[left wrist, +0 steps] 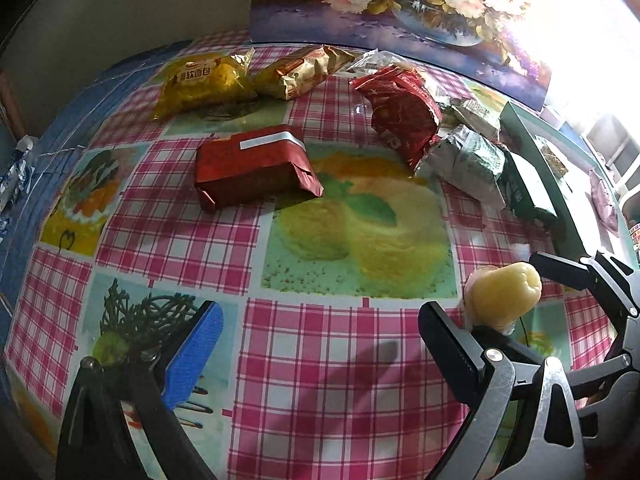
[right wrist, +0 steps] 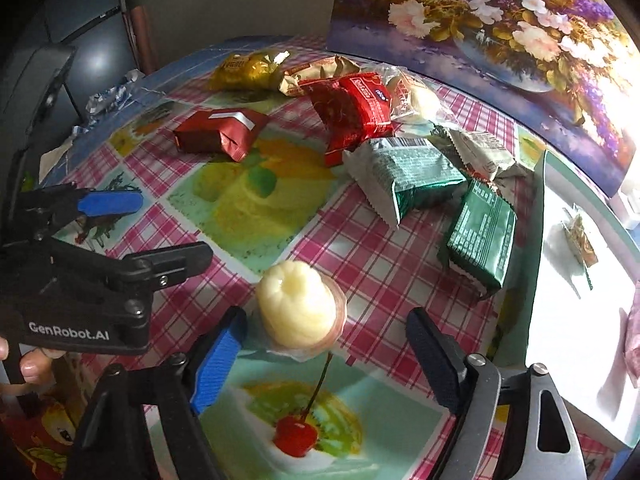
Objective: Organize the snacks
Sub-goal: 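Grasp the yellow pudding cup with the right gripper while the left grasps the red box package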
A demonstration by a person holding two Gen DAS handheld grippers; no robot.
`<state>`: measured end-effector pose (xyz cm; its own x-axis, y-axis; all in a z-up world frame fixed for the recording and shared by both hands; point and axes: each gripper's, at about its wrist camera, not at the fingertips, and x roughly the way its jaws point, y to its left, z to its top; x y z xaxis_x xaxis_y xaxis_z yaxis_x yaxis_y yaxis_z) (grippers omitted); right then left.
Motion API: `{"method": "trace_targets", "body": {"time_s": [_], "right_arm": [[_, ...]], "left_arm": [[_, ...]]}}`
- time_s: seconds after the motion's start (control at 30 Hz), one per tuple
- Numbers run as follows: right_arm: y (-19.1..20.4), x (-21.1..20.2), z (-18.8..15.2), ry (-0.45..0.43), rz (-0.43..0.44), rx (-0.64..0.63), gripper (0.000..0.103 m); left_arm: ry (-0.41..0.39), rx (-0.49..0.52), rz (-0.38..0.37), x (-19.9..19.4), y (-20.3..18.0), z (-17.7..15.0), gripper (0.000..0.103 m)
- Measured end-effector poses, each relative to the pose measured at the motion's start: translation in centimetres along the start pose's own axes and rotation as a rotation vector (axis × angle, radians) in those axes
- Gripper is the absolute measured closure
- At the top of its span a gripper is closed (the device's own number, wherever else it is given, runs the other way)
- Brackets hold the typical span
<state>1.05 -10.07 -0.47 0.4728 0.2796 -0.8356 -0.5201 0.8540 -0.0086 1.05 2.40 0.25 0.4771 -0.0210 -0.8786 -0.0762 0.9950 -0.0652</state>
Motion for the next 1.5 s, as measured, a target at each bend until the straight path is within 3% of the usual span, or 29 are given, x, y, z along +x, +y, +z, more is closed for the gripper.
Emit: {"method": "trace_targets", "body": {"time_s": [0.37,0.7,1.0,1.5], "right_arm": [[-0.2,0.1,0.8,-0.024,-0.005,0.006,0.053],[-0.3,0.2,0.9,-0.030,-0.012,0.008,0.054],[-0.4,0.2,0.9,-0.029,-0.009,0.010,0.054],[-0.7,0.2,0.9,-0.020,-0.016,0.020,0.054]], "left_arm": [[-0.009,-0.004,0.013,0.7,0.4,1.4,0.005],[-0.072,-0.036,0.022,0.4,1.8,4.4,0.005],[-0.083,-0.098,0.092,2.5,3.1,7.8,0.005],[-0.049,-0.126,0.162,4.2,3.3,8.2,0.007]]}}
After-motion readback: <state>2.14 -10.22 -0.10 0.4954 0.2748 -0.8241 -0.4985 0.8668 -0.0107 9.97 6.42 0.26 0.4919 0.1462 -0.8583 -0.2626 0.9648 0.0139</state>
